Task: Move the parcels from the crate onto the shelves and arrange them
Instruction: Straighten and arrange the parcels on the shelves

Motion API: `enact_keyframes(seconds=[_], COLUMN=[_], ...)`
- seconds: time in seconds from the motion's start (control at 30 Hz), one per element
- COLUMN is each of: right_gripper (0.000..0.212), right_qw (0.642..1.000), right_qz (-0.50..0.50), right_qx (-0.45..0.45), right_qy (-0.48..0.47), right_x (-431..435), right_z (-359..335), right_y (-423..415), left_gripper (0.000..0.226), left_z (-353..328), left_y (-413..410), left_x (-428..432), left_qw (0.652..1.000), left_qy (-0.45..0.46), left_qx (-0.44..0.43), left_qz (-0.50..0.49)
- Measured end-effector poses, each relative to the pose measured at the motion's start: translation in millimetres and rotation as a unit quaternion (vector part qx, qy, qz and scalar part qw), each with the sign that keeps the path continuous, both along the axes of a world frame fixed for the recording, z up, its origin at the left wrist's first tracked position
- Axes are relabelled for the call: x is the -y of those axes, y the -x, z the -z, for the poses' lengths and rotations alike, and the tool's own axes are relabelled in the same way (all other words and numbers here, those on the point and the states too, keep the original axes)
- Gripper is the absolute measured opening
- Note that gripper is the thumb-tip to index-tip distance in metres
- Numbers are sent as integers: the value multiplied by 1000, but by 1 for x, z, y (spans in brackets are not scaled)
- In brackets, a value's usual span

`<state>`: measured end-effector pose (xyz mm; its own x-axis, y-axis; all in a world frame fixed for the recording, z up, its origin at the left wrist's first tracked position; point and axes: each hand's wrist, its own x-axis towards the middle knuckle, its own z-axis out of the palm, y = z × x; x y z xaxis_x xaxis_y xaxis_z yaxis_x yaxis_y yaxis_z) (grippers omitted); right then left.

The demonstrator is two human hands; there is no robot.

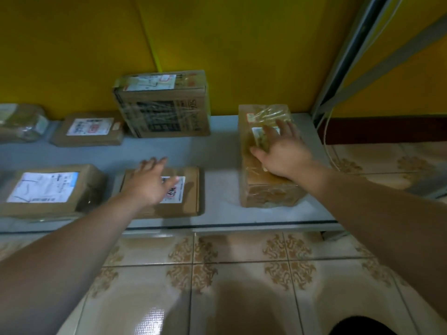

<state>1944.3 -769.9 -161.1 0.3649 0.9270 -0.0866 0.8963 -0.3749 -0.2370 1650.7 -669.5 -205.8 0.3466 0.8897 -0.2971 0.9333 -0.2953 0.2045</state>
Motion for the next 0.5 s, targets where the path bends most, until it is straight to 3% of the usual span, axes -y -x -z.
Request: enact_keyframes(seconds=[0.13,0.2,0.3,0.4,0.5], right_gripper=[71,67,64,63,66], right_qw=[990,983,979,978,983], right_qz=[-127,-180,-180,-138,-120], right_qx=[51,22,-46,-94,-115], right_qy=[-18,-4,85,123,81], right_x=[-37,-47,-56,-55,-47], right_z=[-5,6,40,76,98], right_y=[66,103,142,153,153], left_gripper=[78,86,107,86,81], left_z=[23,45,80,75,71], left_y=[53,66,78,73,70], left_x=[-2,2,4,12,17], left_qw=[996,995,996,997,997], left_qy=[4,45,9,-2,-20], left_qx=[-65,-74,-85,-52,-45], left_qz=[-54,-55,-24,-52,-53])
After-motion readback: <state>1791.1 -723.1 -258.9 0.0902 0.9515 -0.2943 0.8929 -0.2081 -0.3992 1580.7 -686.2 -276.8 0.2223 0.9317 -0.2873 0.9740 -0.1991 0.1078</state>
